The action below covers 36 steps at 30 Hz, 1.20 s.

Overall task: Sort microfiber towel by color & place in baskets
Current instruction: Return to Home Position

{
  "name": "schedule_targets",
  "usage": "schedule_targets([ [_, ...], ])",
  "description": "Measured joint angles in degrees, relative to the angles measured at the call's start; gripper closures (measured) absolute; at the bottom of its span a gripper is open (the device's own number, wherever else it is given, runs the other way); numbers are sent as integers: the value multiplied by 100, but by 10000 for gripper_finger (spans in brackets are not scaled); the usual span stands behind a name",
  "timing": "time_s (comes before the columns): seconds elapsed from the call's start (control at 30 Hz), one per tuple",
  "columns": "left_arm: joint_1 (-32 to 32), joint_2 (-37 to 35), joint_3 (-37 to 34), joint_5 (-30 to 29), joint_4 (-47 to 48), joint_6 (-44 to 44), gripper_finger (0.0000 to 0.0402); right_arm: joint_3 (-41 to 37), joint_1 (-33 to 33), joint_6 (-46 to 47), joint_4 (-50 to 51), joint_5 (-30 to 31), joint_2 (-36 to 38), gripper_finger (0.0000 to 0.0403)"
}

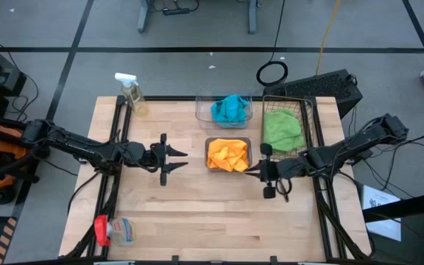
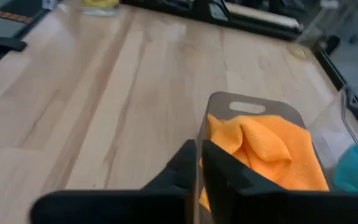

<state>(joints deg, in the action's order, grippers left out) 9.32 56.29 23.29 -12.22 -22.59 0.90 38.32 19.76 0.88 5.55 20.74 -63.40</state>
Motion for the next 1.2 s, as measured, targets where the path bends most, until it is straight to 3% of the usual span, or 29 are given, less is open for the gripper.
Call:
schedule_targets([
  [0.07,-34,25,0,4,1,-74,291,-333,-98,-274,-389,-238,229,395],
  [0.27,-342,76,0,26,106,-396,391,-1111,-568,-612,-1177,-934,818,393],
  [0.73,-1211,74,-59,475,227,-533,397,-1773,-1166,-799,-1467,-1359,1504,402],
  [1.07,-1690,-31,-1126,481,-936,-278,397,-2708,-1229,-518,-2701,-1364,1778,402],
  [1.2,-1715,-105,-1422,736,-1228,-277,397,-3037,-1229,-410,-2952,-1363,1834,403],
])
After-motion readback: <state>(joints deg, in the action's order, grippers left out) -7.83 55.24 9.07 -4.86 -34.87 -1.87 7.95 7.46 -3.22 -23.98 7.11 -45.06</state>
